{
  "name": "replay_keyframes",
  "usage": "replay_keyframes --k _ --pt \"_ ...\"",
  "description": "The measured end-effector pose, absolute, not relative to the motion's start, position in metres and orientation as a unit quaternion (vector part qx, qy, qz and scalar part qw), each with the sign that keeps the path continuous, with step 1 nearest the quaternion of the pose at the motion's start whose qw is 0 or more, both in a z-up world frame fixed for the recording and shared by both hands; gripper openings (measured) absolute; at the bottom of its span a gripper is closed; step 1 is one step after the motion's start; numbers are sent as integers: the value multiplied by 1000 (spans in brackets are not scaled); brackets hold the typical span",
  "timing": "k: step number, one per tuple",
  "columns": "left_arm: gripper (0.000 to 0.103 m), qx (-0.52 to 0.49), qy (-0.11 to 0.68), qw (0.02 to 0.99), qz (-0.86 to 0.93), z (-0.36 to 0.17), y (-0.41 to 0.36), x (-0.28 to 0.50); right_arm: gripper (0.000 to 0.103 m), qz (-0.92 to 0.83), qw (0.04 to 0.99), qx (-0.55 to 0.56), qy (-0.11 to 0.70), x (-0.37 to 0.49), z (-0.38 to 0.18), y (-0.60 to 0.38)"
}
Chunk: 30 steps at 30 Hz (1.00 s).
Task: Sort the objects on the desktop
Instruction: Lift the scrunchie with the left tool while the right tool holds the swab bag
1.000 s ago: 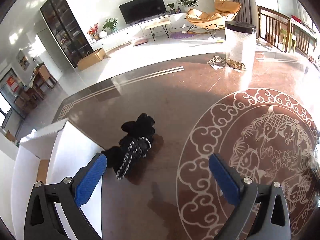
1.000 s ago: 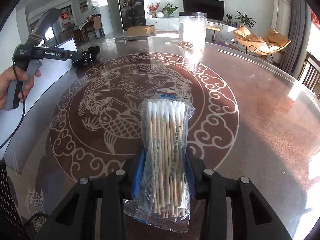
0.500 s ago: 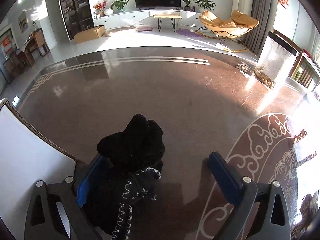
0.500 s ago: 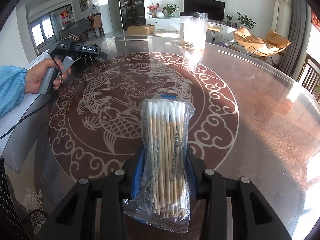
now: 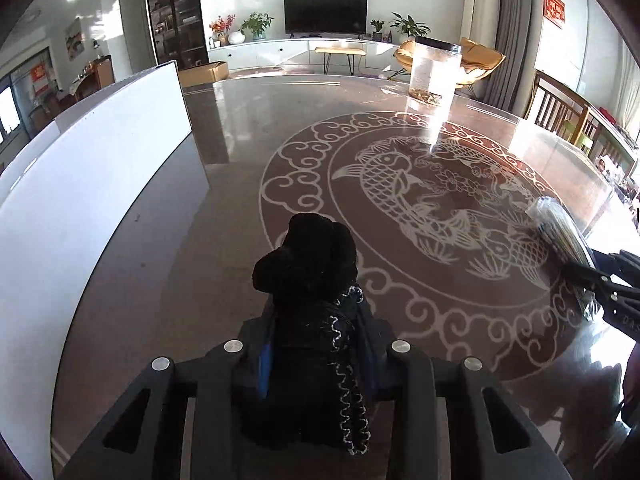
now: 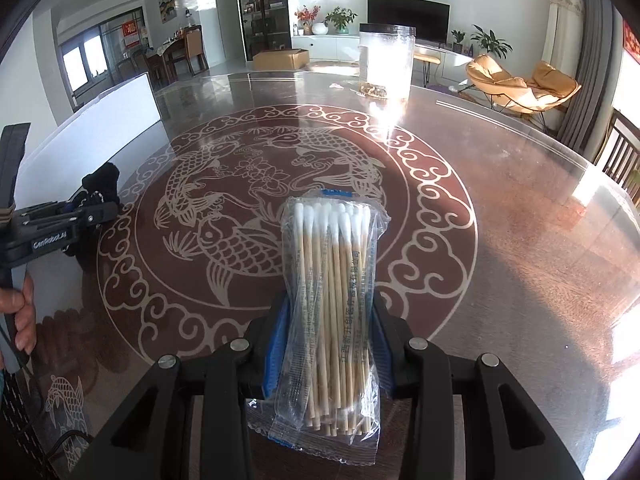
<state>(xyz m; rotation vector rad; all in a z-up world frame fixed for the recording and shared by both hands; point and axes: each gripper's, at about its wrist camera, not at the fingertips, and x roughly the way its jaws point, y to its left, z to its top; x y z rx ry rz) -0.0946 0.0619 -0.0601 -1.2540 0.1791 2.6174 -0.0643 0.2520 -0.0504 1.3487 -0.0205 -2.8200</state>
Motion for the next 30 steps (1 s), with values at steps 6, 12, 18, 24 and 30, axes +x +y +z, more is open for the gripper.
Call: replay_keyframes --k 6,12,18,24,30 --pt "36 -429 56 112 895 -61 59 -75 40 -902 6 432 12 -64 -50 245" --pt "36 -428 53 114 895 -62 59 -70 40 -902 49 428 -23 -52 -49 223" --pt "36 -429 40 120 895 -62 56 -71 45 -902 42 428 -33 -39 -49 181" --pt "40 -428 59 114 895 -63 63 -69 65 -902 46 427 -52 -42 -50 176" --pt "63 -434 50 103 894 -64 59 -72 66 -901 43 429 -42 -42 -50 172"
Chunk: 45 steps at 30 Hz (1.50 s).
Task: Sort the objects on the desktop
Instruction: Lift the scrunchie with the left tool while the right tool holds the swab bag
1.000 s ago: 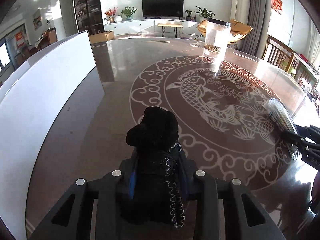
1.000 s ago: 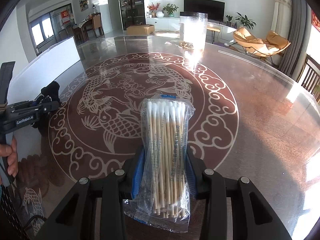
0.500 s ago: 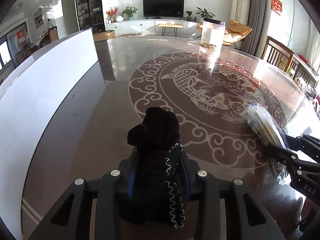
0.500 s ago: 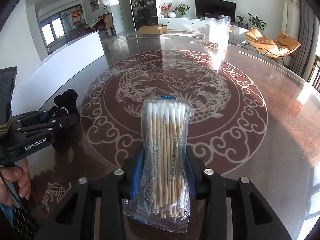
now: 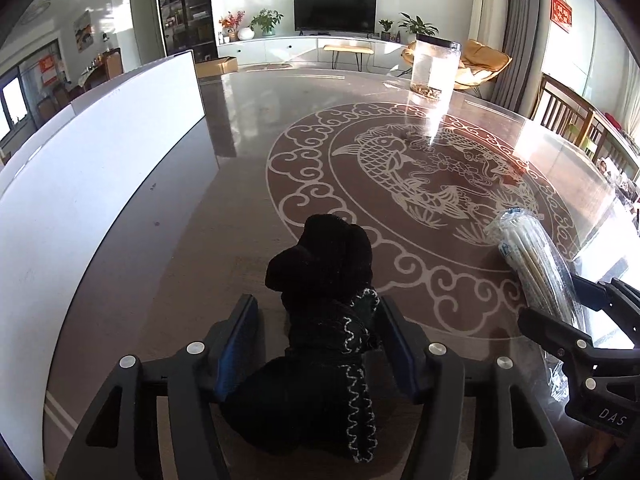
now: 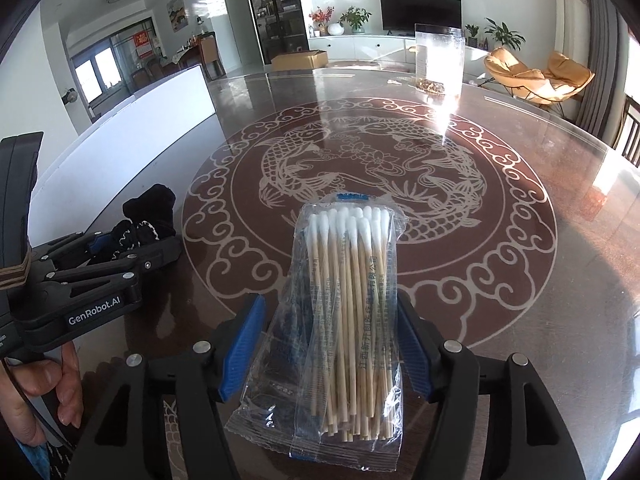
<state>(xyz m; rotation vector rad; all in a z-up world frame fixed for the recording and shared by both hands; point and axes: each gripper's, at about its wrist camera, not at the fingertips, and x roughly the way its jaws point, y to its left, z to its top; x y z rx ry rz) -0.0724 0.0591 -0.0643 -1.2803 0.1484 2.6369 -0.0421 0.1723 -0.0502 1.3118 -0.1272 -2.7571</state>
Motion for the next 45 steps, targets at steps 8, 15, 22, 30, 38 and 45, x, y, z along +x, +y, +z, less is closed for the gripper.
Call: replay_keyframes --k 8,15,22,30,38,45 --pt "81 -442 58 101 890 -67 62 -75 75 -899 51 433 -31 -43 -51 169" --pt "94 -451 53 95 886 -68 60 -78 77 -899 51 435 -26 -43 -51 168" --pt "101 -455 56 101 883 -70 63 -80 85 -896 53 441 -6 -45 -52 160" --pt "103 -457 56 102 882 -72 64 -81 88 -895 54 443 0 -44 -53 159" --pt "103 -457 56 102 882 -71 64 -80 91 -893 56 446 7 -44 -53 155" --pt "103 -457 57 102 882 -71 64 -81 91 -893 56 446 6 -44 -53 155"
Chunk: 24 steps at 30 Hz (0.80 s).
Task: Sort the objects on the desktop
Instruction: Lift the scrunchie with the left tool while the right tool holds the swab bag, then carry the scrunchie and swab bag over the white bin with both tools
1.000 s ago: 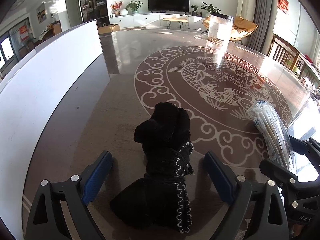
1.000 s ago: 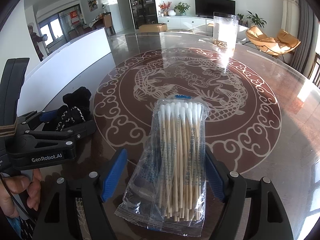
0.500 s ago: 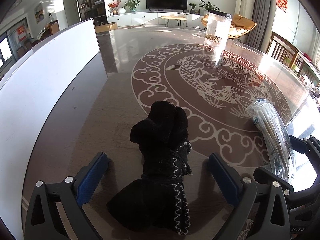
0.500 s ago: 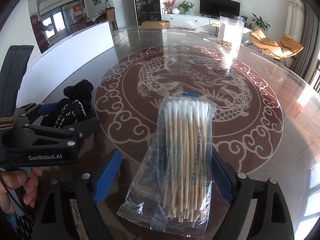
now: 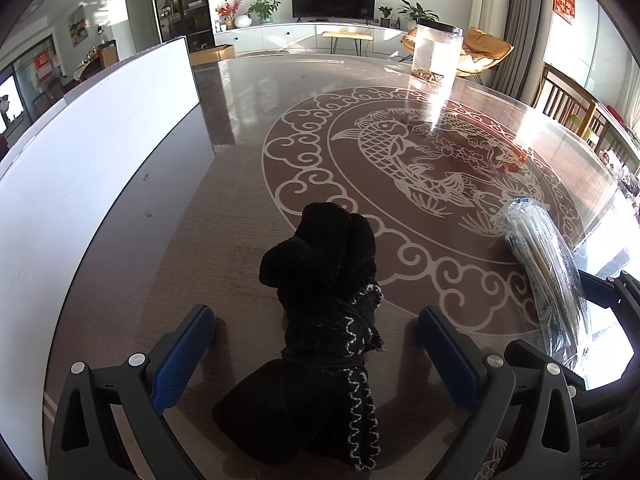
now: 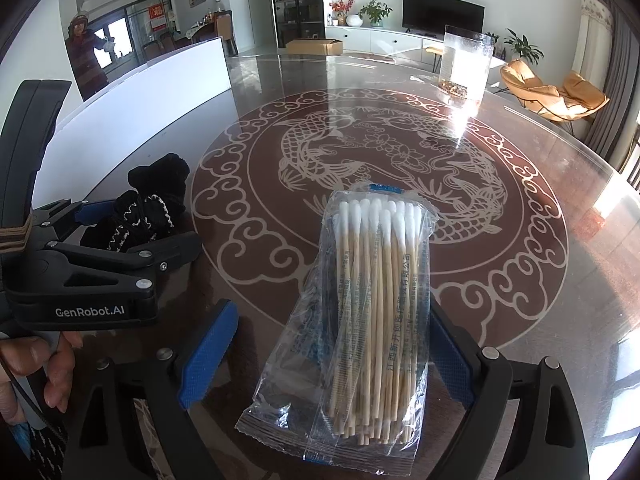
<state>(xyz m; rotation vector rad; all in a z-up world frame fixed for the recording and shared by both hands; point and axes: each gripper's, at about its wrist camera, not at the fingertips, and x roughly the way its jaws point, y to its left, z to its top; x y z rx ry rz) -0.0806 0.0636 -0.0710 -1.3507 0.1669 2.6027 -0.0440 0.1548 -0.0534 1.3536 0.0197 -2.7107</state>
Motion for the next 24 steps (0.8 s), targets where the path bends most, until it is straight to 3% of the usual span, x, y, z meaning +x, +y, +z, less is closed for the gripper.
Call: replay_keyframes --k 13,14,15,16,17,24 --pt "103 -465 66 120 875 -72 66 -81 94 -891 51 450 23 -50 -55 153" --pt "97 -459 72 133 876 -70 68 -79 89 -890 53 451 29 -53 -55 152" --pt "70 -446 80 146 879 -67 70 -74 85 -890 53 453 30 -56 -54 153" --pt "36 -436 86 157 882 -63 70 -69 63 -889 54 453 31 -59 -51 154" --pt "31 -436 87 165 880 -62 70 -66 34 -890 54 452 34 -60 -47 156" --pt "31 -413 -21 177 893 -26 17 -34 30 -892 73 446 24 -45 -24 164"
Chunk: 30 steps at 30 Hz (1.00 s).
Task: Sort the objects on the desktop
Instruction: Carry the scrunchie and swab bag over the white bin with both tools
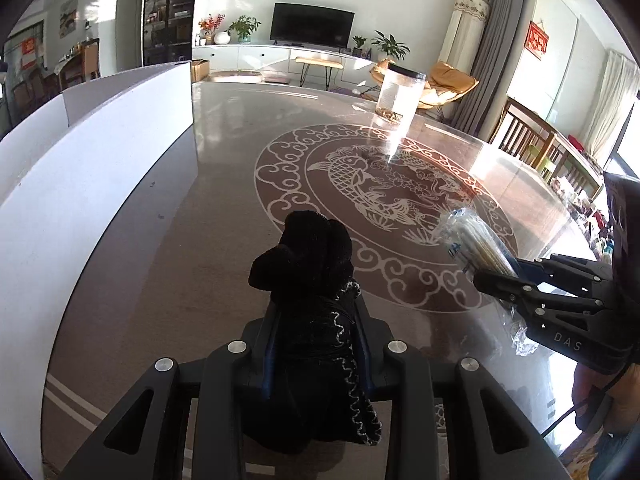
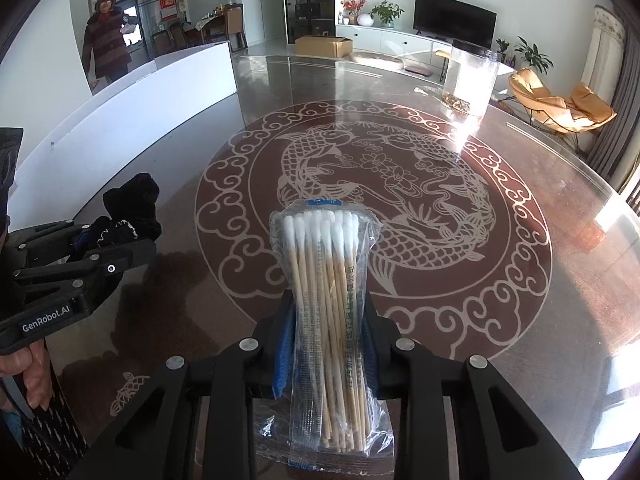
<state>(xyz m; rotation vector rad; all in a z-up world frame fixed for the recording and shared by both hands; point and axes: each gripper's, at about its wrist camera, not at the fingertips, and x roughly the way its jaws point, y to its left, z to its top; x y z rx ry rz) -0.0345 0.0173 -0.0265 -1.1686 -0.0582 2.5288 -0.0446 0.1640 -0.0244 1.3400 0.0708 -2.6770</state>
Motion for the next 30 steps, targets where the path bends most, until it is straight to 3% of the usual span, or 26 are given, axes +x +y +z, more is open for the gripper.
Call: replay_keyframes --k 9,16,22,27,29,30 --pt "31 -364 -97 124 918 48 -72 -14 30 -904 134 406 17 -42 28 135" --pt "31 -360 -112 14 926 95 -186 -31 30 -904 244 349 38 -88 97 36" --pt "31 -426 -130 -47 894 72 -259 -65 30 -875 343 340 40 -147 128 -88" --pt "31 -481 -144 -65 862 30 -279 -86 30 -841 374 385 67 -195 98 -182" --pt "35 -500 -146 -81 850 16 -284 -93 31 -829 372 409 77 -209 76 -207" --pt "43 -513 -145 -90 841 10 -286 -95 32 -823 371 423 80 -215 64 -216"
